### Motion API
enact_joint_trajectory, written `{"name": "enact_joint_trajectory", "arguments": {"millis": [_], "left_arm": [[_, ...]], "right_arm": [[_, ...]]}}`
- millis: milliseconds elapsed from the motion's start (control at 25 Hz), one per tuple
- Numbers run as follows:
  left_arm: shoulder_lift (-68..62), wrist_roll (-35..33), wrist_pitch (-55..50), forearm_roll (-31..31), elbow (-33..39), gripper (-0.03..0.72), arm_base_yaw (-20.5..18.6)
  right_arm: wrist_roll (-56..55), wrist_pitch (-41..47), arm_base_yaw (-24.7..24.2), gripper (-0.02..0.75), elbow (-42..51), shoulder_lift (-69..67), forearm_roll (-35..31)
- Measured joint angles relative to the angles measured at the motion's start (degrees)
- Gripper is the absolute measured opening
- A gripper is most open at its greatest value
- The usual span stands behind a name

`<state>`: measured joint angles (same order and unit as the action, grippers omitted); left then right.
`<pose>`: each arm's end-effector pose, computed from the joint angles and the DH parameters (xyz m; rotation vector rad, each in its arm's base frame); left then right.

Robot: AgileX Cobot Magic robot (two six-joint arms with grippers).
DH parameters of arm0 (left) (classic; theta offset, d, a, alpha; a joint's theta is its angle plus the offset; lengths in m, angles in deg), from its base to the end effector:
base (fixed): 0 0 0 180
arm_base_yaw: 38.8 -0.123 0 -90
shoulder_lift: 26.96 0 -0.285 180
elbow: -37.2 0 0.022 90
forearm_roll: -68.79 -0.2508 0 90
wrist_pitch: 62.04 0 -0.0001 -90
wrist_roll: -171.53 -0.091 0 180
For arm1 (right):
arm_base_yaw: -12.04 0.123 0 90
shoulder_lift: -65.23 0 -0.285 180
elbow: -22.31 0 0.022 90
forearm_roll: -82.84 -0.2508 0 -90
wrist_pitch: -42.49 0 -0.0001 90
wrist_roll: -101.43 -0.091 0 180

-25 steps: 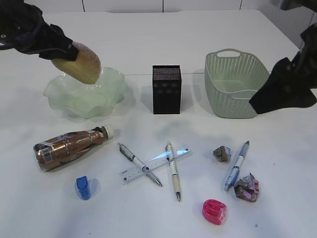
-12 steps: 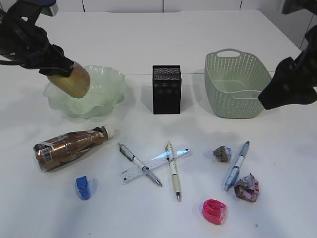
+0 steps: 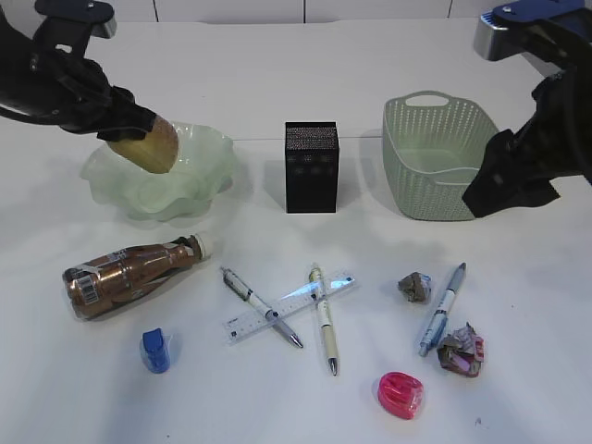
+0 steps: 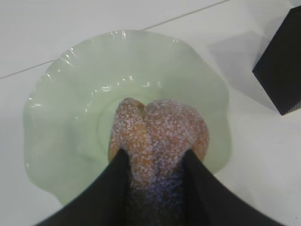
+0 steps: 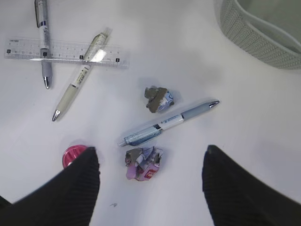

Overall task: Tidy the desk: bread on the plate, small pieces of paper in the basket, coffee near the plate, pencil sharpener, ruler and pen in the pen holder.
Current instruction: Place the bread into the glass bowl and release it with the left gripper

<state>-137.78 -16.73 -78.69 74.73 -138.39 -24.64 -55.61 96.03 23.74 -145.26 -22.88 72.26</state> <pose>0.3923 -0.1018 0.2417 0.3502 2.2770 -0.1381 0.2725 0.0702 0.3029 -0.6985 2.5779 0.1712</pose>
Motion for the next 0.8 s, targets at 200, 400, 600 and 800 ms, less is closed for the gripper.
{"name": "enact_joint_trajectory", "arguments": {"millis": [200, 400, 600, 800], "left_arm": [[-3.28, 0.32, 5.37, 0.10, 0.00, 0.216, 0.00], [-6.22, 0.43, 12.38, 0.10, 0.00, 0.221, 0.00], [-8.62, 0.42, 19.49, 0.86, 0.00, 0.225, 0.00], [-11.50, 0.46, 22.55, 3.20, 0.00, 0.235, 0.00]], "right_arm": [[0.00, -1.45, 0.00, 0.533, 0.00, -2.18, 0.24], [0.00, -2.48, 0.00, 0.533, 0.00, -3.73, 0.48], [0.00, -4.92, 0.00, 0.533, 0.00, -4.22, 0.61], [0.00, -6.50, 0.00, 0.533, 0.00, -4.34, 0.61]]}}
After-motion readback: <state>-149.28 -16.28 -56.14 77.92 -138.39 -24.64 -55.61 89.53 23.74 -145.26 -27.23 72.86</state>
